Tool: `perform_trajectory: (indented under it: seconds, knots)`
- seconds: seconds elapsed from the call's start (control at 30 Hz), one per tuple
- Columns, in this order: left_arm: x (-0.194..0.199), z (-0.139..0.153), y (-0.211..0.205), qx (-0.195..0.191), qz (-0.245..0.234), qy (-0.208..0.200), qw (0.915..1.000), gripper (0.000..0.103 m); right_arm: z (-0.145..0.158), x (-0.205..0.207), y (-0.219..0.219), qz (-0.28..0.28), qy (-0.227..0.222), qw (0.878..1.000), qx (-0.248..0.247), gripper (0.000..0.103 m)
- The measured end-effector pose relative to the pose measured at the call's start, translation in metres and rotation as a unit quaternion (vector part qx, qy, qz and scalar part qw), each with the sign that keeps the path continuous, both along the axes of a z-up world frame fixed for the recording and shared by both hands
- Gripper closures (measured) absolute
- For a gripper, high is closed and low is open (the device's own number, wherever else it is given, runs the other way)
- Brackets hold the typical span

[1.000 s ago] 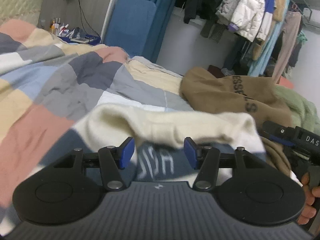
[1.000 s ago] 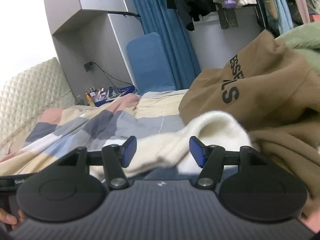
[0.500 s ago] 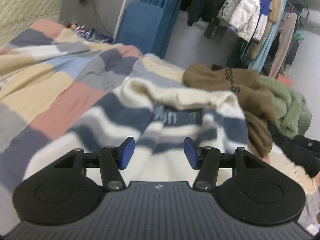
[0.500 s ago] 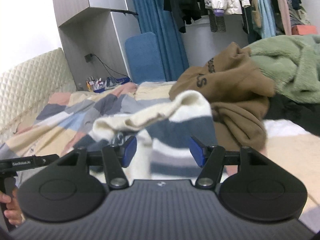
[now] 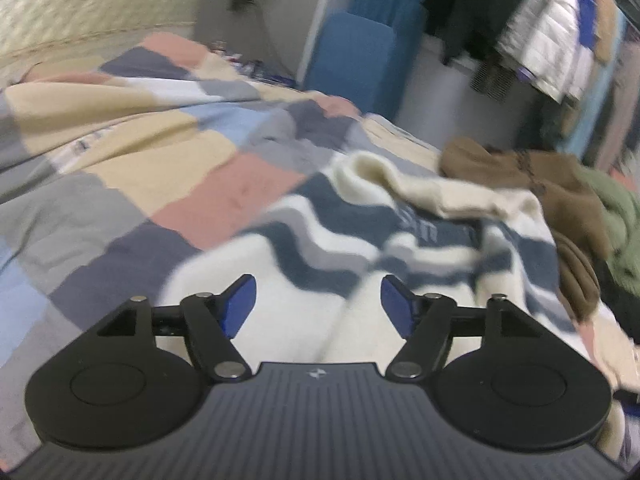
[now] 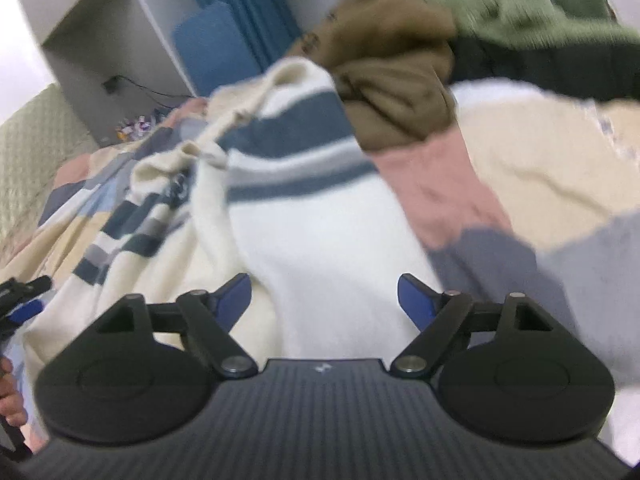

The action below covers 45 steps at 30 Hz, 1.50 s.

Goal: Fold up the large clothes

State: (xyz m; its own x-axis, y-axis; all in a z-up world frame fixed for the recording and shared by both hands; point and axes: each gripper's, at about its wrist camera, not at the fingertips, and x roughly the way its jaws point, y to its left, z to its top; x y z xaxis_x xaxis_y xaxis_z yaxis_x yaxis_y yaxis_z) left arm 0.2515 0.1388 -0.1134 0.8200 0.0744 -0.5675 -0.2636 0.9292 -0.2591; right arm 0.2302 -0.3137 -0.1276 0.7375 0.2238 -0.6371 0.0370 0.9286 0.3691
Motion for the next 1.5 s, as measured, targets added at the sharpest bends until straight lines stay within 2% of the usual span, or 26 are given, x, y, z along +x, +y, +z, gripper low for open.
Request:
perform_trajectory:
  seconds: [0.17, 0.3, 0.43, 0.53, 0.63, 0.7, 0.77, 0.8, 0.83, 0.87, 0.93, 0.97, 1.07, 1.23, 1.37, 1.5]
  knots:
    - [0.0, -0.005, 0.037, -0.036, 0.073, 0.012, 0.9966, 0.023, -0.012, 0.006, -0.001, -0.018, 0.025, 1.0, 0.001, 0.02]
    - [0.007, -0.02, 0.057, -0.069, 0.113, 0.041, 0.9903, 0.022, -0.013, 0.009, 0.001, -0.015, 0.028, 0.999, -0.001, 0.019]
    - [0.016, -0.035, 0.061, -0.091, 0.119, 0.071, 0.9862, 0.022, -0.016, 0.012, 0.008, -0.006, 0.029, 0.999, -0.026, 0.019]
    - [0.02, -0.042, 0.057, -0.094, 0.116, 0.081, 0.9854, 0.022, -0.024, 0.018, 0.013, 0.003, 0.043, 0.998, -0.041, 0.019]
    - [0.021, -0.051, 0.057, -0.12, 0.113, 0.083, 0.9827, 0.024, -0.034, 0.024, 0.02, 0.017, 0.06, 0.996, -0.059, 0.017]
    - [0.02, -0.055, 0.055, -0.116, 0.117, 0.086, 0.9825, 0.025, -0.036, 0.023, 0.025, 0.027, 0.061, 0.995, -0.069, 0.017]
    - [0.02, -0.056, 0.054, -0.111, 0.118, 0.087, 0.983, 0.036, -0.038, 0.022, 0.025, 0.027, 0.058, 0.995, -0.079, 0.02]
    - [0.02, -0.057, 0.054, -0.108, 0.12, 0.088, 0.983, 0.047, -0.038, 0.022, 0.024, 0.02, 0.057, 0.995, -0.079, 0.028]
    - [0.02, -0.058, 0.054, -0.106, 0.121, 0.089, 0.9829, 0.062, -0.037, 0.022, 0.02, 0.007, 0.057, 0.995, -0.077, 0.04]
    - [0.02, -0.058, 0.054, -0.104, 0.125, 0.091, 0.9825, 0.069, -0.036, 0.022, 0.014, -0.008, 0.057, 0.996, -0.07, 0.045]
    - [0.02, -0.059, 0.057, -0.102, 0.134, 0.089, 0.9817, 0.089, -0.034, 0.019, 0.0, -0.039, 0.057, 0.996, -0.053, 0.074]
    - [0.02, -0.058, 0.058, -0.102, 0.138, 0.085, 0.9815, 0.092, -0.033, 0.018, -0.008, -0.056, 0.056, 0.996, -0.044, 0.075]
    - [0.019, -0.044, 0.062, -0.087, 0.131, 0.07, 0.9851, 0.094, -0.021, 0.014, -0.027, -0.09, 0.04, 0.995, -0.031, 0.084]
    - [0.025, 0.013, 0.084, -0.033, 0.118, 0.02, 0.9923, 0.095, 0.041, 0.019, -0.062, -0.104, -0.034, 0.991, -0.077, 0.086]
    - [0.046, 0.055, 0.123, -0.008, 0.123, -0.001, 0.9924, 0.095, 0.092, 0.041, -0.101, -0.121, -0.088, 0.979, -0.138, 0.087]
    - [0.083, 0.088, 0.153, 0.05, 0.13, -0.004, 0.9902, 0.095, 0.126, 0.075, -0.143, -0.148, -0.104, 0.968, -0.172, 0.088]
